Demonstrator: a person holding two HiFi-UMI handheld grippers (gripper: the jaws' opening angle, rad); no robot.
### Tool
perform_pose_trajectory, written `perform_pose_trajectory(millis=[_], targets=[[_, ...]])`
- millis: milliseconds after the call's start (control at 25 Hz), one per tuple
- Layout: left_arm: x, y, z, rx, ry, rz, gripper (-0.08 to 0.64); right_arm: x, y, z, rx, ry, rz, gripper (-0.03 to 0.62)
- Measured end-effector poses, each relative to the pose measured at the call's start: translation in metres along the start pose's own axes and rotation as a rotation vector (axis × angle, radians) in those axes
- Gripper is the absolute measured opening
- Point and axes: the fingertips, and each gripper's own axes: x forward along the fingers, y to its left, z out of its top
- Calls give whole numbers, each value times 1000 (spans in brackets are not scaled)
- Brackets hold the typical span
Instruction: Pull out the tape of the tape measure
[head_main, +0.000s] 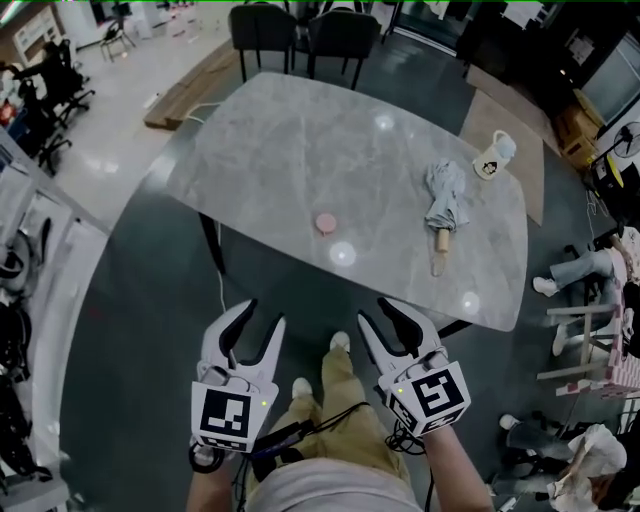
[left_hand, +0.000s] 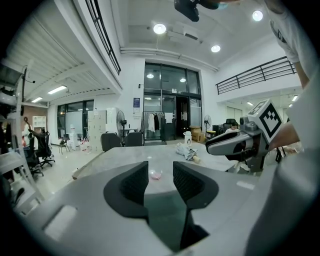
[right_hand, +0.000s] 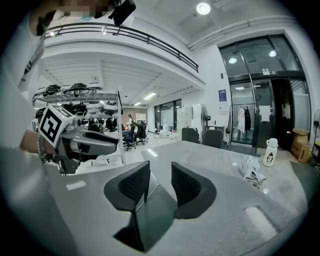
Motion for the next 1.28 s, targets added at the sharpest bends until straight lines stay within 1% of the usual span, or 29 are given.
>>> perform_pose_trajectory(millis=[320,440,680,800,920,1120,1280], targets=[[25,17,-3,-16,11,21,156,39,-15,-5,-3,27,43,132],[37,18,-3,-9,16,26,158,51,-25,-7,-3,33,61,132],[66,19,0,-16,16,18,163,67,-47,-3,-10,43,87,132],[87,17,-3,-22,30,7,169,74,-63,-2,-9,50,98,132],[111,17,-8,-3,53,-11,178,81,-79,-4,7,57,106,132],[149,12,-13,67,75,-35,192,94,-105,-12,20,71,132,132],[167,12,-19,54,74,-48,211,101,-118,-15,16,78,167,132]])
